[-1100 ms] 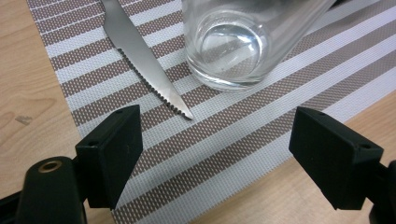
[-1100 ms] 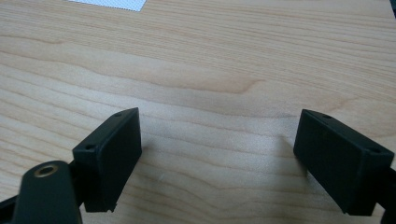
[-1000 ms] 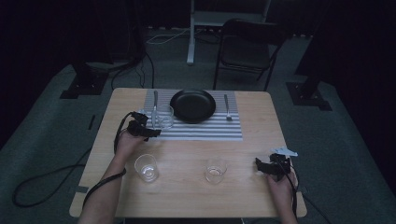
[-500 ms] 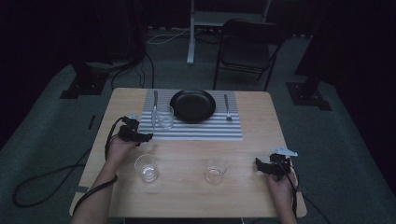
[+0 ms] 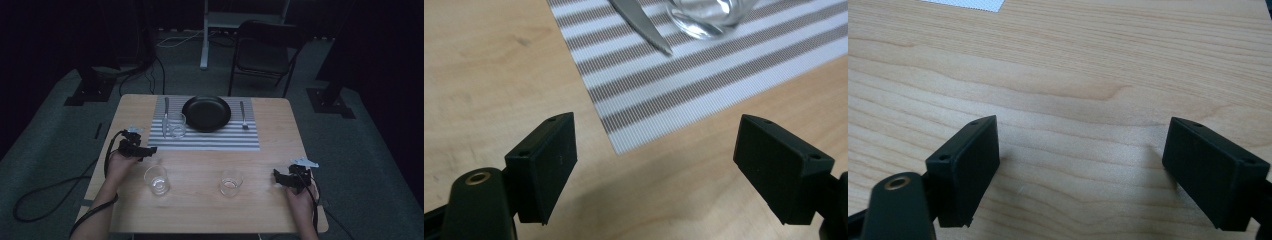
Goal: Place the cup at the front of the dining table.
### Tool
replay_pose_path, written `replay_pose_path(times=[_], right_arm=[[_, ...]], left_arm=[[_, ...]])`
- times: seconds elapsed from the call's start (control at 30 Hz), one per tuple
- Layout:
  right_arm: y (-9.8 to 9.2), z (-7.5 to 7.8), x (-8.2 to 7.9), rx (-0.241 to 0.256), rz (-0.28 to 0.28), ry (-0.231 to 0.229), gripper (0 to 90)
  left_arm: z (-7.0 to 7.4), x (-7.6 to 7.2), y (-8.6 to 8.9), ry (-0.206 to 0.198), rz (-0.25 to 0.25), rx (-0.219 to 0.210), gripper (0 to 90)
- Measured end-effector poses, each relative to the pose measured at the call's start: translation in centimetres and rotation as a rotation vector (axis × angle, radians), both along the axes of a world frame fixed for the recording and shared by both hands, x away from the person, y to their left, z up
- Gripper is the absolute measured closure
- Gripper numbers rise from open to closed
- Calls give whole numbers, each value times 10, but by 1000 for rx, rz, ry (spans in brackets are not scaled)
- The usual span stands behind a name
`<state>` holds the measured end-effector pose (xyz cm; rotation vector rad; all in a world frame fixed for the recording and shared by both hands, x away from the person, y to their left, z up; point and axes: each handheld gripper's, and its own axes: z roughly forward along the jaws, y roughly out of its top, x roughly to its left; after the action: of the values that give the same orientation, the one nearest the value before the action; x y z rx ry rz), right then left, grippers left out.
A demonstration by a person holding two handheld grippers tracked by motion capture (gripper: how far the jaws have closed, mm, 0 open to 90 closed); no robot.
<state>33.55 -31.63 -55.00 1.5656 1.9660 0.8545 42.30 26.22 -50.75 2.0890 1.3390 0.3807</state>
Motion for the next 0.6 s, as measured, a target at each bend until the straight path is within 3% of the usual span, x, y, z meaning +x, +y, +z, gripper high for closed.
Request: replay_pose_path(times=[0.1, 0.23, 0.43, 0.53, 0.6], right_arm=[[0, 0, 0, 0, 0, 0, 146], [0, 0, 0, 0, 0, 0, 146], [0, 0, 0, 0, 0, 0, 146], [0, 0, 0, 0, 0, 0, 146], [0, 0, 0, 0, 0, 0, 146]], left_arm=[[-1, -6, 4, -8, 9, -15, 181], [-4, -12, 8, -13, 10, 25, 181], [-4, -26, 16, -37, 29, -10, 182], [-6, -34, 18, -46, 30, 8, 181], [-7, -40, 20, -52, 38, -3, 181]])
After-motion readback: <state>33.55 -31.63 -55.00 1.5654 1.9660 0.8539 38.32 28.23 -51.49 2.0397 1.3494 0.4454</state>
